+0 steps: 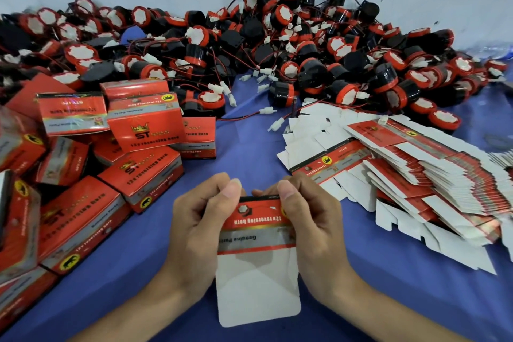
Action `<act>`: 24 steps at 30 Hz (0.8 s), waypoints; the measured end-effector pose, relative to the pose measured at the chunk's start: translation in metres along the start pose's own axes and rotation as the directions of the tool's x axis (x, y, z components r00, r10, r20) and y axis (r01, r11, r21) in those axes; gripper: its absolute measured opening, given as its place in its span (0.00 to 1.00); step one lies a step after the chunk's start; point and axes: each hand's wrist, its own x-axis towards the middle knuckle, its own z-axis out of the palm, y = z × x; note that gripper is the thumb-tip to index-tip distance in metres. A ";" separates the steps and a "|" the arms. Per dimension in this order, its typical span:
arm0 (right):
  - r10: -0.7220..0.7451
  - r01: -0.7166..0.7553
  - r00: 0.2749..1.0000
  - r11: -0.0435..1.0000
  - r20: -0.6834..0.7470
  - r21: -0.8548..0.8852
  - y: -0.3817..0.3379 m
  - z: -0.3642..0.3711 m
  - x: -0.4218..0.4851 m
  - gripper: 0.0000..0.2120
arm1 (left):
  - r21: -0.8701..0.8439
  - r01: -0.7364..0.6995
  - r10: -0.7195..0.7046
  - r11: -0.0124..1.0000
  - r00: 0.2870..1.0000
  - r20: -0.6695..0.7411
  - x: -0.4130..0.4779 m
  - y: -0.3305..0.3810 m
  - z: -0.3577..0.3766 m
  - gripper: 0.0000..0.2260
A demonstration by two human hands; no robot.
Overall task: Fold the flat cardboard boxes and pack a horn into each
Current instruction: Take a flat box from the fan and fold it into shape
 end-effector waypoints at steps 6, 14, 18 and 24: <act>0.043 -0.045 0.999 0.995 -0.019 -0.090 0.000 -0.011 0.016 0.11 | 0.179 0.251 -0.291 0.951 0.924 0.250 0.020 0.003 -0.014 0.18; -0.520 0.505 0.838 0.628 0.163 -0.592 -0.011 -0.024 0.023 0.13 | -0.516 0.447 -0.526 0.731 0.850 -0.009 0.034 -0.015 -0.018 0.18; -0.233 0.409 0.909 0.351 0.344 -0.842 -0.029 -0.012 0.023 0.23 | -0.224 0.485 -0.465 0.845 0.875 0.136 0.027 -0.016 -0.020 0.22; 0.311 0.430 0.733 0.477 0.605 -0.767 -0.050 -0.022 0.054 0.19 | 0.120 0.355 -0.375 0.927 0.878 0.299 0.024 -0.013 -0.023 0.48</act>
